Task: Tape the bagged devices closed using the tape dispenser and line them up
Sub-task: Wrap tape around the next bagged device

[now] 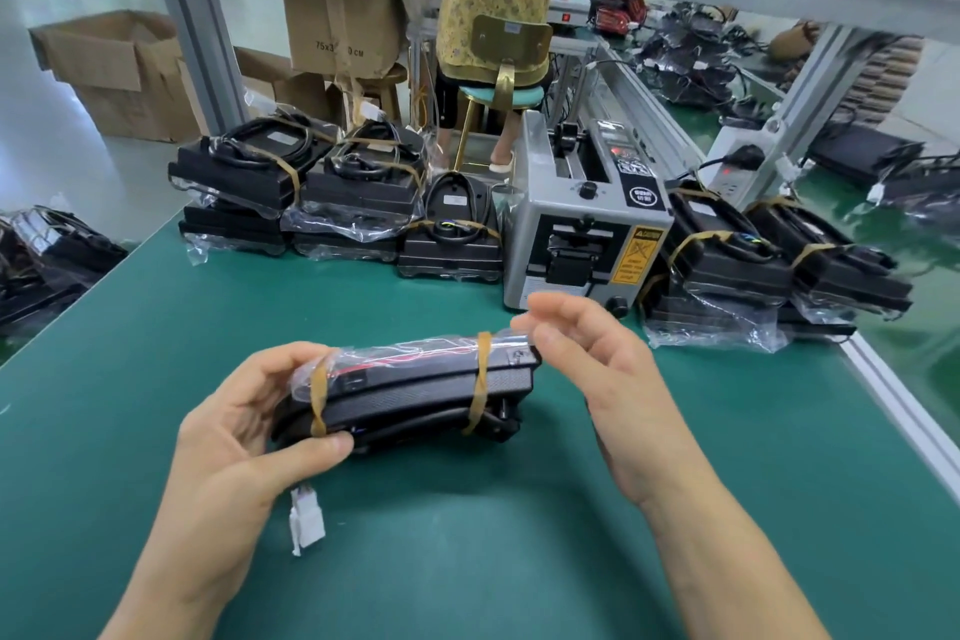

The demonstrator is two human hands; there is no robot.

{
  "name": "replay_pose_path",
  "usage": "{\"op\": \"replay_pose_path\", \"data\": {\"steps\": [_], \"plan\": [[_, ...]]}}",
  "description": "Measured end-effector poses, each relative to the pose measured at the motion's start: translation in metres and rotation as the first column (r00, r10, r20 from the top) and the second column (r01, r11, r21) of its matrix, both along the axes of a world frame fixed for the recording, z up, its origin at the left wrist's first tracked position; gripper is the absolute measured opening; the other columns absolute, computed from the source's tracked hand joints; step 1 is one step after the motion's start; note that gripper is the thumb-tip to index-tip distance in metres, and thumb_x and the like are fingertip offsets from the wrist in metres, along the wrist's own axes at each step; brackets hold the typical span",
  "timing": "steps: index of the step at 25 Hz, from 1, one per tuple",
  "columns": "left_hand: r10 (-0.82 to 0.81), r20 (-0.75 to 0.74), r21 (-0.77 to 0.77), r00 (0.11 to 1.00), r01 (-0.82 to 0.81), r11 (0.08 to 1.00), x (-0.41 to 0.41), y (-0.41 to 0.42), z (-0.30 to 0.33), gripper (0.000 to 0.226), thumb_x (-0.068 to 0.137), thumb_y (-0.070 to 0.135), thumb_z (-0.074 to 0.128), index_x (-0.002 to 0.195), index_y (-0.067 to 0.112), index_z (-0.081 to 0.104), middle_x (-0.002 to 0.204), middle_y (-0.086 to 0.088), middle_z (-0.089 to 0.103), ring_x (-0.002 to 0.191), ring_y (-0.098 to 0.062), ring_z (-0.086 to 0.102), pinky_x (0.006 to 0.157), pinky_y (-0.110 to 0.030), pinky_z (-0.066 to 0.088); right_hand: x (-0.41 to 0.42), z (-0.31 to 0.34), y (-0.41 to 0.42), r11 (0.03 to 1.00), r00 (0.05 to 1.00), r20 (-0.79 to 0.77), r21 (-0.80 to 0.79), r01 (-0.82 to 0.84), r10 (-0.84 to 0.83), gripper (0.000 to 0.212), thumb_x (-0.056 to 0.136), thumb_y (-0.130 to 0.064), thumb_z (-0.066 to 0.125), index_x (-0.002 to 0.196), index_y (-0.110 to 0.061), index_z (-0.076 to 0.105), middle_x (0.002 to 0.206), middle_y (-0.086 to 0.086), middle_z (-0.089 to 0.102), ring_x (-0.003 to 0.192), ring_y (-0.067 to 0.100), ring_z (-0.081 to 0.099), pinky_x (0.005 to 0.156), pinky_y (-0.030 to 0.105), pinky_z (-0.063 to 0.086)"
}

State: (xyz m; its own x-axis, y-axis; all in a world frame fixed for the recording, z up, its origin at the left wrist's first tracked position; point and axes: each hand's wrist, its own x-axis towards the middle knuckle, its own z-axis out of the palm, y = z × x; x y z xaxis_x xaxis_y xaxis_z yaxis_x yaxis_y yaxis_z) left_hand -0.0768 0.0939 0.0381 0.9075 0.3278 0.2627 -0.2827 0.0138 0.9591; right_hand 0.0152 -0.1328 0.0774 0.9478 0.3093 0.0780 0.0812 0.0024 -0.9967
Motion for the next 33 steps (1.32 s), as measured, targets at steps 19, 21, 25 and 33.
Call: {"op": "replay_pose_path", "data": {"steps": [19,21,25,33], "plan": [[-0.066,-0.076,0.907,0.995,0.096,0.409,0.040,-0.069,0.064,0.059,0.080,0.033,0.068,0.133,0.046,0.045,0.127,0.024,0.052,0.107,-0.002,0.047,0.083,-0.016,0.030,0.030,0.005,0.020,0.967,0.762,-0.621,0.253,-0.026,0.183,0.018,0.080,-0.010,0.054,0.092,-0.019,0.064,0.080,-0.002,0.065,0.078,0.018,0.055,0.069,0.031,0.039],[-0.057,-0.098,0.882,0.994,0.113,0.458,0.041,-0.069,0.066,0.054,0.076,0.032,0.073,0.126,0.042,0.055,0.111,0.016,0.063,0.102,-0.007,0.054,0.086,-0.023,0.037,0.029,-0.001,0.016,0.971,0.774,-0.618,0.240,0.020,0.137,0.018,0.085,-0.013,0.055,0.082,-0.025,0.068,0.075,-0.009,0.068,0.078,0.014,0.054,0.076,0.034,0.034],[-0.013,-0.115,0.859,0.993,0.106,0.501,0.037,-0.064,0.068,0.049,0.062,0.044,0.066,0.110,0.034,0.066,0.096,0.013,0.068,0.090,-0.010,0.060,0.081,-0.031,0.045,0.022,-0.013,0.016,0.989,0.884,-0.452,0.134,-0.061,0.116,0.018,0.083,-0.013,0.063,0.078,-0.028,0.073,0.078,-0.008,0.069,0.075,0.009,0.055,0.080,0.031,0.032],[0.129,-0.129,0.860,0.983,0.046,0.508,0.031,-0.070,0.064,0.046,0.058,0.047,0.057,0.102,0.039,0.065,0.092,0.020,0.065,0.087,-0.008,0.057,0.073,-0.029,0.046,0.046,-0.020,0.005,0.865,0.859,-0.113,-0.012,0.501,-0.499,0.015,0.087,-0.017,0.067,0.075,-0.026,0.069,0.070,-0.020,0.070,0.062,-0.014,0.059,0.056,0.000,0.041]]}}
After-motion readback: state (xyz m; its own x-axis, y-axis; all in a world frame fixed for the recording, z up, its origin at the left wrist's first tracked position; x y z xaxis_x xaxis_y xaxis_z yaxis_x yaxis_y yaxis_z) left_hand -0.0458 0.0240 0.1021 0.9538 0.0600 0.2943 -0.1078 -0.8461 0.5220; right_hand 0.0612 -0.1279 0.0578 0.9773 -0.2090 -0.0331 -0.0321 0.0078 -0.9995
